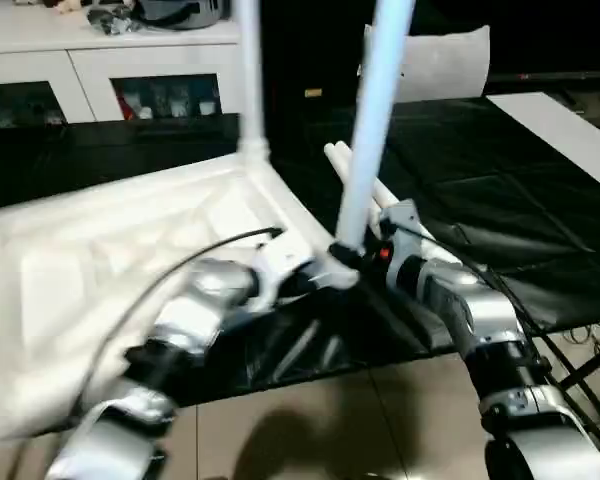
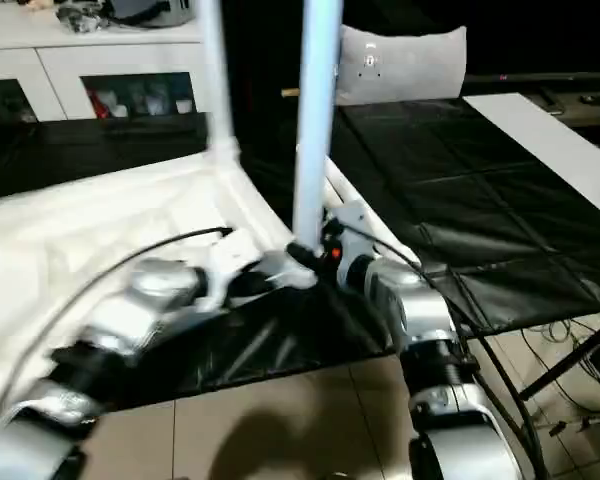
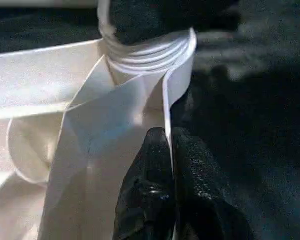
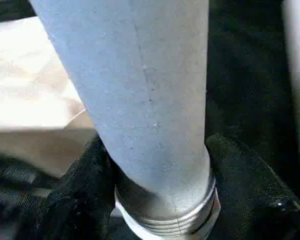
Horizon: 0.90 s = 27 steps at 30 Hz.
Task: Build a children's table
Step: Rotate leg to tighten
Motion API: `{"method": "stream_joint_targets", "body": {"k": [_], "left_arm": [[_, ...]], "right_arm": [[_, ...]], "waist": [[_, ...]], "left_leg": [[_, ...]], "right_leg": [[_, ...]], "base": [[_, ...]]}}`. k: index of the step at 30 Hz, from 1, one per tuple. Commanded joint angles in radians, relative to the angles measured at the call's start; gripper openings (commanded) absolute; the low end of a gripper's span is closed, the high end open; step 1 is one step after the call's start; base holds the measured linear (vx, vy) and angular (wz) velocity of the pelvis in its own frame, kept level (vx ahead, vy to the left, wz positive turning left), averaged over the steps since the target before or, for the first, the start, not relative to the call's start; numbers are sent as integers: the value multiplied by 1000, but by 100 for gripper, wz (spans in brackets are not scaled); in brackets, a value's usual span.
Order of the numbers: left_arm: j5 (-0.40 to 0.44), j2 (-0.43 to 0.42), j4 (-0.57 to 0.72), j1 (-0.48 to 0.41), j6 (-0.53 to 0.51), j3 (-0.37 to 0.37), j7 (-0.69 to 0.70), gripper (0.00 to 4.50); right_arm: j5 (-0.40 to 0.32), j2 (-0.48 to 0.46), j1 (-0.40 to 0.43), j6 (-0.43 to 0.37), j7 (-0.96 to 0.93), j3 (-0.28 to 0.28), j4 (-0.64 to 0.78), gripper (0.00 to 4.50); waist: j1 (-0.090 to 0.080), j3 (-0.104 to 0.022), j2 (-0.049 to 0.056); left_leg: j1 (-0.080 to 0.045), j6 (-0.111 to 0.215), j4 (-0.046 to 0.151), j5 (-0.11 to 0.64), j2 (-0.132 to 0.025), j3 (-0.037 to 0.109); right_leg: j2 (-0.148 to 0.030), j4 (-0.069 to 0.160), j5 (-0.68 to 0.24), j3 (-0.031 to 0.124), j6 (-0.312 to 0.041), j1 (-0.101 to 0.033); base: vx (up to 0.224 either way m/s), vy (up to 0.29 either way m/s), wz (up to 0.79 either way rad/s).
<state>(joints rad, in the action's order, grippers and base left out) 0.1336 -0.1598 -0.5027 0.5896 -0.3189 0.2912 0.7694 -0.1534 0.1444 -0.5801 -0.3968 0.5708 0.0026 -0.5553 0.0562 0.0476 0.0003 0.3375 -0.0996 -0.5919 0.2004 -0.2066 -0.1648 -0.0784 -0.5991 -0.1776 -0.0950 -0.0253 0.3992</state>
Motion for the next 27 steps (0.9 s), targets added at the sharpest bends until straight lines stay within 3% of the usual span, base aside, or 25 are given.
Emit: {"method": "stream_joint_targets", "body": {"k": [1,2,4,11,12,15,19,21,22,24,25,27], "left_arm": [[-3,30,4,27,12,22,-20,0],[4,32,7,28,11,25,-20,0],[17,29,7,27,14,25,-24,0],[44,-15,-39,42,89,39,-37,0],[53,-22,-47,47,102,42,-41,0],[73,-29,-76,66,135,35,-83,0],[73,-21,-111,85,167,19,-121,0],[45,-19,-109,87,181,18,-83,44],[45,-19,-109,87,181,18,-83,44],[25,-22,-91,76,196,14,-73,63],[25,-22,-91,75,198,14,-75,86],[27,-22,-87,70,219,4,-103,97]], "right_arm": [[23,-33,10,-7,1,48,-23,243],[24,-37,14,-4,-5,46,-18,243],[12,-44,24,0,-14,31,-3,299],[4,-22,64,-7,-53,6,82,362],[9,-2,87,-29,-49,11,138,380],[-4,44,153,-103,-21,18,296,406],[-15,74,200,-152,-8,22,403,436],[-9,99,223,-189,-3,44,460,448],[-9,99,223,-189,-3,44,460,448],[-3,110,237,-216,-13,56,509,450],[-3,111,237,-216,-13,56,511,450],[-3,119,242,-224,-6,61,532,450]], "waist": [[7,-60,-5],[8,-62,-5],[8,-62,2],[14,-61,6],[17,-61,-3],[29,-58,-2],[36,-61,-5],[35,-63,-2],[35,-63,-2],[36,-69,18],[36,-68,13],[37,-67,13]], "left_leg": [[8,34,74,195,-16,2],[9,39,73,183,-16,2],[13,48,71,167,-14,-1],[12,45,75,163,-19,0],[12,42,76,165,-19,-1],[12,43,77,162,-17,-2],[14,46,76,143,-17,0],[15,43,74,127,-16,0],[15,43,74,127,-16,0],[18,46,69,97,-17,1],[19,49,67,95,-16,0],[21,53,68,87,-18,1]], "right_leg": [[-63,90,-361,48,-122,-47],[-63,87,-335,49,-132,-48],[-62,81,-284,50,-158,-51],[-63,81,-271,50,-160,-53],[-64,80,-286,50,-155,-54],[-62,86,-301,53,-122,-54],[-61,84,-280,53,-100,-56],[-62,82,-255,52,-109,-57],[-62,82,-255,52,-109,-57],[-63,70,-154,53,-154,-57],[-61,71,-143,53,-157,-58],[-62,67,-121,52,-172,-60]], "base": [[0,0,0],[0,0,0],[0,0,0],[0,0,0],[0,0,0],[0,0,0],[0,0,0],[0,0,0],[0,0,0],[0,0,0],[0,0,0],[0,0,0]]}}
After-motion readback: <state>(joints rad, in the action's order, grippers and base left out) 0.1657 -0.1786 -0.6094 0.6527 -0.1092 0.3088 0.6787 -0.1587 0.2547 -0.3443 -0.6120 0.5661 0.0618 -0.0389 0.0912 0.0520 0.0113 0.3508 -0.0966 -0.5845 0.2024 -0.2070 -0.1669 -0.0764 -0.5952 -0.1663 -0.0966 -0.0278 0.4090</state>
